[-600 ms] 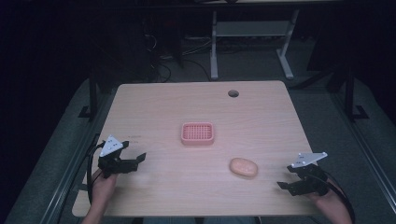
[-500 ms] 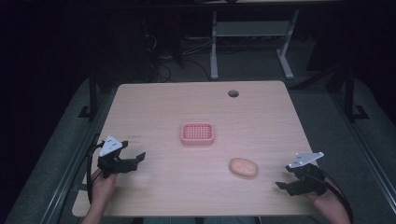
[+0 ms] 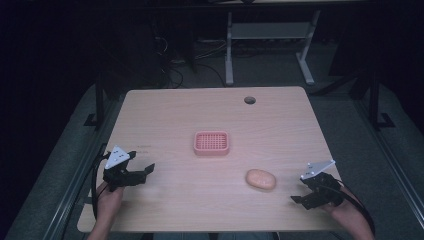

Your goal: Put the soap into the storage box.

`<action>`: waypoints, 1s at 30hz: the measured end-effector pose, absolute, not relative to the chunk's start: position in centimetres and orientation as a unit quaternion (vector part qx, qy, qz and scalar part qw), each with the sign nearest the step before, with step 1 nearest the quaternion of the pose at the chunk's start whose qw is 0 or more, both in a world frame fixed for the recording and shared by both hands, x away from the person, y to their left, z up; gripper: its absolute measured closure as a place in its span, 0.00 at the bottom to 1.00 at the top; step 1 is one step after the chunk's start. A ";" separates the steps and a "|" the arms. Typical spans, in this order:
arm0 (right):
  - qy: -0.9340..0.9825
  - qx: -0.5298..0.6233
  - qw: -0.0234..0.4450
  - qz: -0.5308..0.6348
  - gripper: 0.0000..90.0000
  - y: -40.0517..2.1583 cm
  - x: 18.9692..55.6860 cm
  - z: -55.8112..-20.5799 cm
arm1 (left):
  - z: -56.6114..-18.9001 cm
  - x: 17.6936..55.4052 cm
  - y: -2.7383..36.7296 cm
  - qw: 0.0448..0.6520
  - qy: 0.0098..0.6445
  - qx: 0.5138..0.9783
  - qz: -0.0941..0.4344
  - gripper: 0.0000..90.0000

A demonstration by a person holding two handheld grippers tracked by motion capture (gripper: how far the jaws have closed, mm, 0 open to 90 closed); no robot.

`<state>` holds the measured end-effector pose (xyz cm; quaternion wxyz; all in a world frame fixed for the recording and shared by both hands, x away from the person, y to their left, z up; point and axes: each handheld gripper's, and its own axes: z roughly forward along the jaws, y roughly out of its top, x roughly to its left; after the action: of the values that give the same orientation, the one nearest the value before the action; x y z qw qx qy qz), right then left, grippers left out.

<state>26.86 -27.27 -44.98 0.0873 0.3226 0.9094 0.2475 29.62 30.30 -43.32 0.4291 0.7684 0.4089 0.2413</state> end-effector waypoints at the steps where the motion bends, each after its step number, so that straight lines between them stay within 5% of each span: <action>1: 0.912 0.319 0.083 0.244 0.28 -27.1 27.0 -44.9 | -43.3 29.6 30.3 0.427 0.407 0.770 0.240 0.16; 30: 0.942 0.259 0.074 0.201 0.29 -23.1 29.3 -43.0 | -43.2 29.6 30.7 0.430 0.410 0.767 0.243 0.16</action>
<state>29.29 -23.09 -42.99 0.0742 0.2595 0.9417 0.2010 29.62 30.73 -43.18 0.4301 0.7668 0.4095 0.2434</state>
